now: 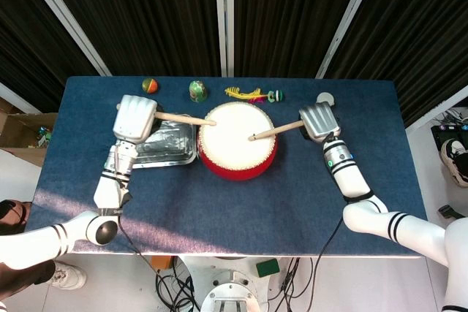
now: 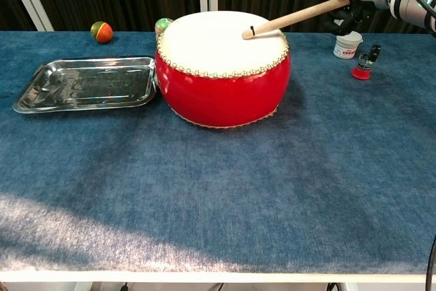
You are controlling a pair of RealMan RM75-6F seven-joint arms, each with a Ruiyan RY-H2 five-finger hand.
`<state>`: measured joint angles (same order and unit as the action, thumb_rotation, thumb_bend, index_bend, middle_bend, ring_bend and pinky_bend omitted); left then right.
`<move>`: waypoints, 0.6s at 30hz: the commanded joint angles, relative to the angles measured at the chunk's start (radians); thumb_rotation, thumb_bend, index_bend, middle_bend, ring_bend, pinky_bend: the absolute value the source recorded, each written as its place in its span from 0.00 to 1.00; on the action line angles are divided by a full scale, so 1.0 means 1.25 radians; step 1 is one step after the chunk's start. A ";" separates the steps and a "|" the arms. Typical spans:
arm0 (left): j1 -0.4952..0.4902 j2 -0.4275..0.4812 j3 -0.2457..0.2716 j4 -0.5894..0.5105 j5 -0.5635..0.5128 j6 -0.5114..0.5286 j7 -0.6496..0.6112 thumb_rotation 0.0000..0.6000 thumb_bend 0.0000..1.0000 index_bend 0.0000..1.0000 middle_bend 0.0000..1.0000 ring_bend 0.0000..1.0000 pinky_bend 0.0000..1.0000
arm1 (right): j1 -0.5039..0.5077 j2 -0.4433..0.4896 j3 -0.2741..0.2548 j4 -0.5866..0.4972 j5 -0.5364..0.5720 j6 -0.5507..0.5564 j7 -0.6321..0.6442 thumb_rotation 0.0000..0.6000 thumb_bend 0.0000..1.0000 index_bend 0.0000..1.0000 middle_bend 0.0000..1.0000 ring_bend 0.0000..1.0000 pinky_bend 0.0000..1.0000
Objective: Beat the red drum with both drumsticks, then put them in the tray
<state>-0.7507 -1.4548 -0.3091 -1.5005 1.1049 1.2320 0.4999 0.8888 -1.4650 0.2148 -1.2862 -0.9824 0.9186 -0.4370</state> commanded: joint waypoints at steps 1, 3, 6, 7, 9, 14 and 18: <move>0.044 0.013 0.037 0.024 0.019 0.023 -0.042 1.00 0.49 1.00 1.00 1.00 1.00 | -0.065 0.085 0.031 -0.111 -0.082 0.105 0.139 1.00 0.51 1.00 1.00 1.00 1.00; 0.075 0.013 0.054 0.053 0.008 0.018 -0.093 1.00 0.49 1.00 1.00 1.00 1.00 | -0.096 0.136 0.036 -0.162 -0.105 0.139 0.170 1.00 0.51 1.00 1.00 1.00 1.00; 0.104 0.008 0.077 0.112 -0.011 -0.005 -0.135 1.00 0.49 1.00 1.00 1.00 1.00 | -0.132 0.198 0.036 -0.218 -0.121 0.168 0.191 1.00 0.51 1.00 1.00 1.00 1.00; 0.114 0.001 0.084 0.142 -0.024 -0.020 -0.147 1.00 0.49 1.00 1.00 1.00 1.00 | -0.145 0.221 0.036 -0.239 -0.123 0.175 0.197 1.00 0.51 1.00 1.00 1.00 1.00; 0.123 -0.013 0.089 0.184 -0.046 -0.049 -0.167 1.00 0.49 1.00 1.00 1.00 1.00 | -0.163 0.249 0.034 -0.265 -0.125 0.182 0.206 1.00 0.51 1.00 1.00 1.00 1.00; 0.113 -0.062 0.091 0.297 -0.103 -0.154 -0.179 1.00 0.49 1.00 1.00 1.00 1.00 | -0.193 0.281 0.023 -0.296 -0.135 0.190 0.217 1.00 0.51 1.00 1.00 1.00 1.00; 0.089 -0.102 0.080 0.365 -0.127 -0.211 -0.174 1.00 0.48 1.00 1.00 1.00 1.00 | -0.201 0.277 0.017 -0.297 -0.143 0.188 0.218 1.00 0.51 1.00 1.00 1.00 1.00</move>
<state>-0.6238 -1.5498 -0.2045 -1.0856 0.9721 1.0059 0.2858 0.6378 -1.1179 0.2368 -1.6575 -1.1606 1.1540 -0.1640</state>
